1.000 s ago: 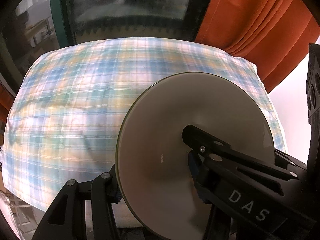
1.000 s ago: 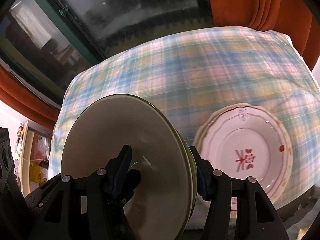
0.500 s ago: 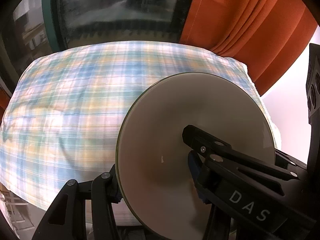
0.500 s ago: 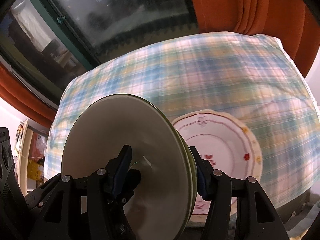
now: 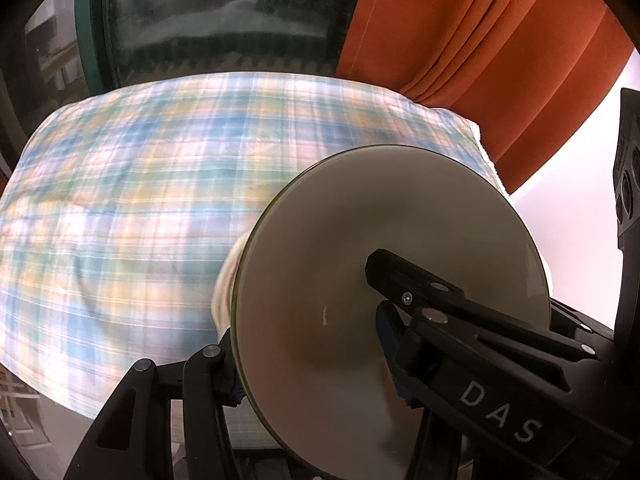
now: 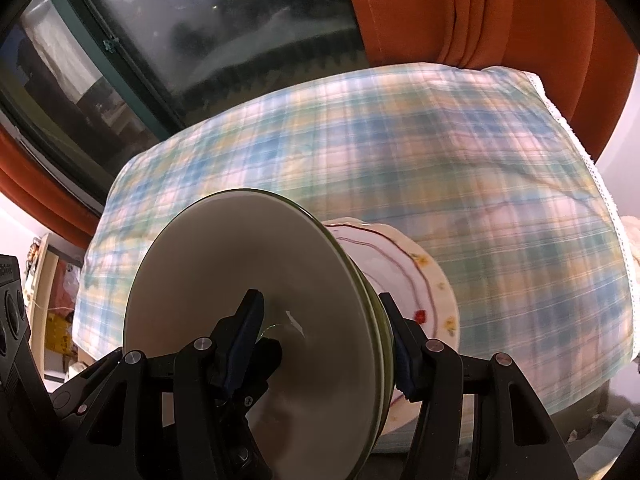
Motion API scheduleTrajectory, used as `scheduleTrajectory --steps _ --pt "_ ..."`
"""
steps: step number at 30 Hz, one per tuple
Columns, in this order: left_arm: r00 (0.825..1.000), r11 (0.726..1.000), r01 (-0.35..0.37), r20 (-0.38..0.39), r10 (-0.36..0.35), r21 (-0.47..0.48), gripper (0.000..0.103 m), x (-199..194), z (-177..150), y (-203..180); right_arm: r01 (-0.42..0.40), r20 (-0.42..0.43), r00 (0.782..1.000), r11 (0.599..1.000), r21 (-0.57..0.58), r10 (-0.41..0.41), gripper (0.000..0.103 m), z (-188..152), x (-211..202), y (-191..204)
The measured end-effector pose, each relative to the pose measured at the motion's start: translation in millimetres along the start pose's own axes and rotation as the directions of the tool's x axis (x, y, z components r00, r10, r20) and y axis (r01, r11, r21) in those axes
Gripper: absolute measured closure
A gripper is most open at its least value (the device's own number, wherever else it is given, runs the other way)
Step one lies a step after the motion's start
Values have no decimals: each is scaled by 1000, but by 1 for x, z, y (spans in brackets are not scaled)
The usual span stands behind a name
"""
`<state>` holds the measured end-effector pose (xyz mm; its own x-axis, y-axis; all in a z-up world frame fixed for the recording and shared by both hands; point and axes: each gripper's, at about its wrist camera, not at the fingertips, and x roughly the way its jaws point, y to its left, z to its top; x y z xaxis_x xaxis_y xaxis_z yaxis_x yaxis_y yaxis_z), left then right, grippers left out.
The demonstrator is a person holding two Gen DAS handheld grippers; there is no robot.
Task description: Organize plates and bowls
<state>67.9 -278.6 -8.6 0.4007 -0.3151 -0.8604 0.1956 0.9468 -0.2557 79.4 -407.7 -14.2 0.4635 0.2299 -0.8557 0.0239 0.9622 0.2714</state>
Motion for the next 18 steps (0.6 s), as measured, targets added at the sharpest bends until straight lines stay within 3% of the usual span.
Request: scheduleTrajectory --steps 18 --pt "998 996 21 -55 -26 -92 48 37 -19 4 32 -86 996 998 -58 -36 43 -8 31 -17"
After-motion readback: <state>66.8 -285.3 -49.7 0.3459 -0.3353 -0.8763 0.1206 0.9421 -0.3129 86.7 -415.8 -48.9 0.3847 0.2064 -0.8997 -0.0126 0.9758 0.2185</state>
